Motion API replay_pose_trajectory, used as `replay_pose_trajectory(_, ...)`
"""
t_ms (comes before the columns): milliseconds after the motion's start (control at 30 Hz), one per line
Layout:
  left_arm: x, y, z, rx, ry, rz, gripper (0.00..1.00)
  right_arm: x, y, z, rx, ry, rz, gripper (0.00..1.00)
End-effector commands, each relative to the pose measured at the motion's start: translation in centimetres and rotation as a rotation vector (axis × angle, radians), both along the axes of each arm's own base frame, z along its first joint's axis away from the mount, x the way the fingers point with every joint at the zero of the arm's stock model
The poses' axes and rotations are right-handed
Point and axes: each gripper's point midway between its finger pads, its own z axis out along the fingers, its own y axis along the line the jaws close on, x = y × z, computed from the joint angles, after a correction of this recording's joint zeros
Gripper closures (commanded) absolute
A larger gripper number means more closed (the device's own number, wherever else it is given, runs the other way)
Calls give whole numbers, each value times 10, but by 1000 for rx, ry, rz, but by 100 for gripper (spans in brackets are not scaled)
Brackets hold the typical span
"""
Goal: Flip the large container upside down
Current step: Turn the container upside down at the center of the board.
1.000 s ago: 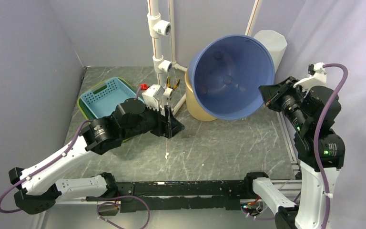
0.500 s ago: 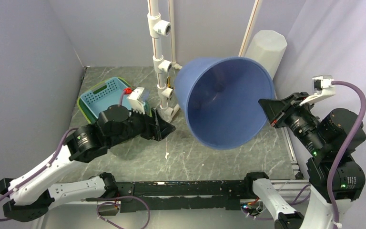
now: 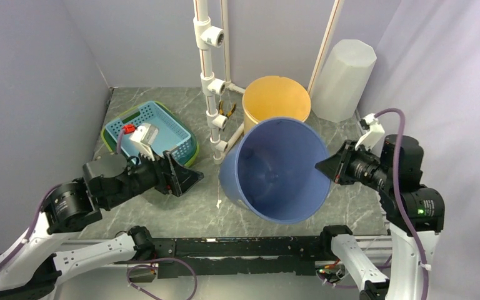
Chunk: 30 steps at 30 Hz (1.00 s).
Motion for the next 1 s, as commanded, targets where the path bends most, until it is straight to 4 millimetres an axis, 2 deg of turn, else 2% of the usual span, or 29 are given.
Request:
replay_pose_trajectory(0, -7, 9, 17, -32, -55, -23, 16, -7, -1, -8, 15, 16, -22, 100)
replay_pose_trajectory(133, -18, -17, 13, -46, -54, -160, 14, 2, -8, -39, -18, 145, -60, 100)
replay_pose_trajectory(267, -21, -38, 7, -15, -15, -240, 14, 5, -12, -59, -51, 188, -72, 100)
replay_pose_trajectory(433, -20, -57, 17, -100, -36, -283, 13, 11, -16, -83, -93, 264, -79, 100)
replay_pose_trajectory(500, -18, -64, 9, -73, -28, -296, 14, 13, -15, -89, -98, 276, -80, 100)
replay_pose_trajectory(633, -11, -80, -12, 2, 24, -318, 14, 15, -2, -107, -130, 325, -60, 100)
replay_pose_trajectory(767, -2, -89, -29, 14, 59, -293, 18, 15, 28, -118, -186, 344, -7, 100)
replay_pose_trajectory(900, 8, -75, -58, 122, 126, -193, 28, 20, 50, -114, -219, 316, 1, 100)
replay_pose_trajectory(967, 8, -67, -65, 144, 144, -169, 34, 20, 59, -116, -249, 317, 12, 100)
